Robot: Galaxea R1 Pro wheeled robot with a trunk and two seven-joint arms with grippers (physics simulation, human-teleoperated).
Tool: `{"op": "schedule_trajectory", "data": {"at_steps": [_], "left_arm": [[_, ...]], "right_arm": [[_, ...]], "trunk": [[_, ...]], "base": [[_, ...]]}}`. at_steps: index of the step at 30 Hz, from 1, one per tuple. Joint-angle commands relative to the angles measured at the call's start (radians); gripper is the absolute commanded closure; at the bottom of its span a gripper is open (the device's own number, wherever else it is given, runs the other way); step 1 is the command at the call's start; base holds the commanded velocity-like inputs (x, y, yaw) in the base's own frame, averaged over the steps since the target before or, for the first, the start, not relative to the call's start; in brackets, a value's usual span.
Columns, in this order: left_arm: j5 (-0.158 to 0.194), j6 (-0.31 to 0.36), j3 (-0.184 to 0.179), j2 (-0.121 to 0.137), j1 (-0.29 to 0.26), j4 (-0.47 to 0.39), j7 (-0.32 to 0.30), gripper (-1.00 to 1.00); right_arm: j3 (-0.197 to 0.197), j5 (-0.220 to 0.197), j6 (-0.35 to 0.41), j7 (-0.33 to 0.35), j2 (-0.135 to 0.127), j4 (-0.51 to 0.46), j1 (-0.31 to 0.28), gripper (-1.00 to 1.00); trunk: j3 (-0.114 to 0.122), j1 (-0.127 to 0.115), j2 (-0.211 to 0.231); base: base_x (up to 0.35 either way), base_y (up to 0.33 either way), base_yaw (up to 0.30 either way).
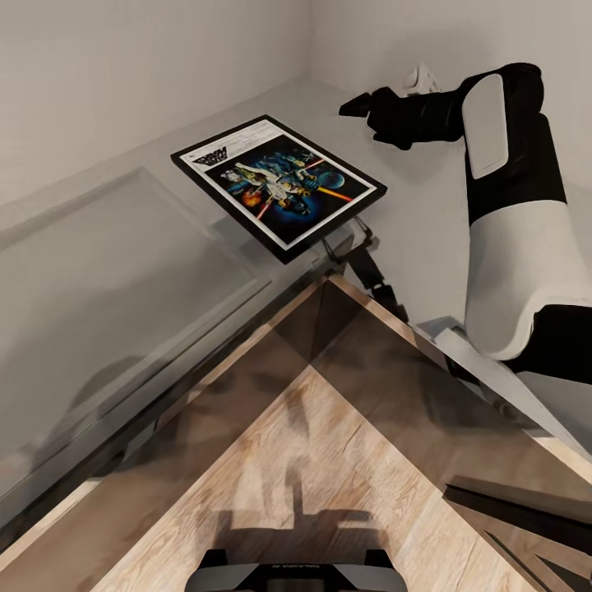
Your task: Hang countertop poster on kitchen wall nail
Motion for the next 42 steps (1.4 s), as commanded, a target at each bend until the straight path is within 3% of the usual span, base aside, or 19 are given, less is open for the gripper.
{"op": "schedule_trajectory", "data": {"at_steps": [1,8,18,19,42], "left_arm": [[0.003,0.0,0.001,0.0,0.001,-0.001,-0.004,-1.0],[0.003,0.0,0.001,0.0,0.001,-0.001,-0.004,-1.0],[0.002,0.002,-0.002,-0.001,0.001,0.001,-0.004,-1.0],[0.002,0.002,-0.002,-0.001,0.001,0.001,-0.004,-1.0],[0.002,0.001,-0.002,-0.001,0.001,0.001,-0.004,-1.0]], "right_arm": [[-0.005,0.01,0.005,0.01,0.001,0.0,-0.001,-1.0],[-0.005,0.009,0.005,0.012,0.001,0.0,-0.001,-1.0],[0.003,-0.009,0.003,0.022,-0.055,0.046,0.056,-1.0],[0.003,-0.01,0.003,0.023,-0.086,0.128,0.059,-1.0],[0.003,-0.01,0.002,0.02,-0.09,0.138,0.062,-1.0]], "trunk": [[0.0,0.0,0.0],[0.0,0.0,0.0],[0.0,0.0,0.0],[0.0,0.0,0.0],[0.0,0.0,0.0]], "base": [[0.0,0.0,0.0],[0.0,0.0,0.0],[0.0,0.0,0.0],[0.0,0.0,0.0],[0.012,0.0,0.0]]}}
